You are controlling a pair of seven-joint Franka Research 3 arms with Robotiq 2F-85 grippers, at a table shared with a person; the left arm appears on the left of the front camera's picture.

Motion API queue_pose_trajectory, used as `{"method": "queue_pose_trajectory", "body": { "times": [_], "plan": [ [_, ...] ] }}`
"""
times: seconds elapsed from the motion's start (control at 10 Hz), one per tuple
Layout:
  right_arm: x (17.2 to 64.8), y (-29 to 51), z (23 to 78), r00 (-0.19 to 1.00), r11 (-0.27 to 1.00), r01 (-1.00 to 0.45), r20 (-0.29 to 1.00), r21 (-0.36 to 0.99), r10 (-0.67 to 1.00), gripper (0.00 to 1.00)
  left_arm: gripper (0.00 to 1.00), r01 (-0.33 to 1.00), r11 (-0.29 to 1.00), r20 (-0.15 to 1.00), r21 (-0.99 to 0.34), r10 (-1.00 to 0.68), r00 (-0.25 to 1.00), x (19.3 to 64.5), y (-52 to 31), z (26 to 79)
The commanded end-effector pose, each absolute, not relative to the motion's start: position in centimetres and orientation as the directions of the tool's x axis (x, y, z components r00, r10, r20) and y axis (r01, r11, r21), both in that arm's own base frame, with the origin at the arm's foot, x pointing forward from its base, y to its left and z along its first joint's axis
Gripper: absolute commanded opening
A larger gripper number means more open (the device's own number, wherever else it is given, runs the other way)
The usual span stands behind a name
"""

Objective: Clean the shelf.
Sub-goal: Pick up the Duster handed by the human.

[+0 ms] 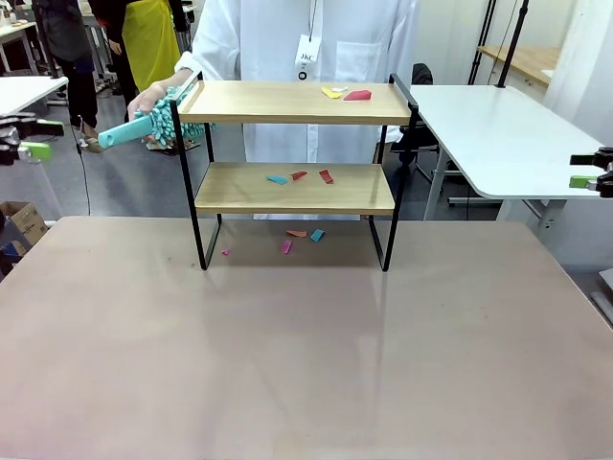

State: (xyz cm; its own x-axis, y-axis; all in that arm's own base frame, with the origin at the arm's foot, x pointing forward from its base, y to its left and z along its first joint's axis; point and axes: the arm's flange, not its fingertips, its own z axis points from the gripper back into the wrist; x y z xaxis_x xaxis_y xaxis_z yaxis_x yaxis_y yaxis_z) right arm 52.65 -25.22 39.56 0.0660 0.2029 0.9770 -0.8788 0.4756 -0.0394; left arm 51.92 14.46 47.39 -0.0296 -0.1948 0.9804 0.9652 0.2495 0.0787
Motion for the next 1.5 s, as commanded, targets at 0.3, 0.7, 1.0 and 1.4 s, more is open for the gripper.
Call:
{"method": "queue_pose_trajectory", "body": {
  "times": [0.3,0.7,1.0,1.4],
  "plan": [
    [52.7,-24.8,40.2,0.083,0.486,-0.873,0.973,-0.033,0.216,1.0,1.0,0.806,0.583,0.892,-0.105,-0.303,0.336,50.1,10.0,60.4],
    [52.7,-24.8,40.2,0.083,0.486,-0.873,0.973,-0.033,0.216,1.0,1.0,0.544,0.838,0.66,-0.04,-0.386,0.644,47.8,1.6,65.4],
    [52.7,-24.8,40.2,0.083,0.486,-0.873,0.973,-0.033,0.216,1.0,1.0,0.426,0.903,0.551,0.056,-0.384,0.741,47.6,-2.7,64.7],
    [52.7,-24.8,40.2,0.083,0.486,-0.873,0.973,-0.033,0.216,1.0,1.0,0.452,0.887,0.593,0.095,-0.415,0.69,47.7,-2.4,64.6]
  ]
}}
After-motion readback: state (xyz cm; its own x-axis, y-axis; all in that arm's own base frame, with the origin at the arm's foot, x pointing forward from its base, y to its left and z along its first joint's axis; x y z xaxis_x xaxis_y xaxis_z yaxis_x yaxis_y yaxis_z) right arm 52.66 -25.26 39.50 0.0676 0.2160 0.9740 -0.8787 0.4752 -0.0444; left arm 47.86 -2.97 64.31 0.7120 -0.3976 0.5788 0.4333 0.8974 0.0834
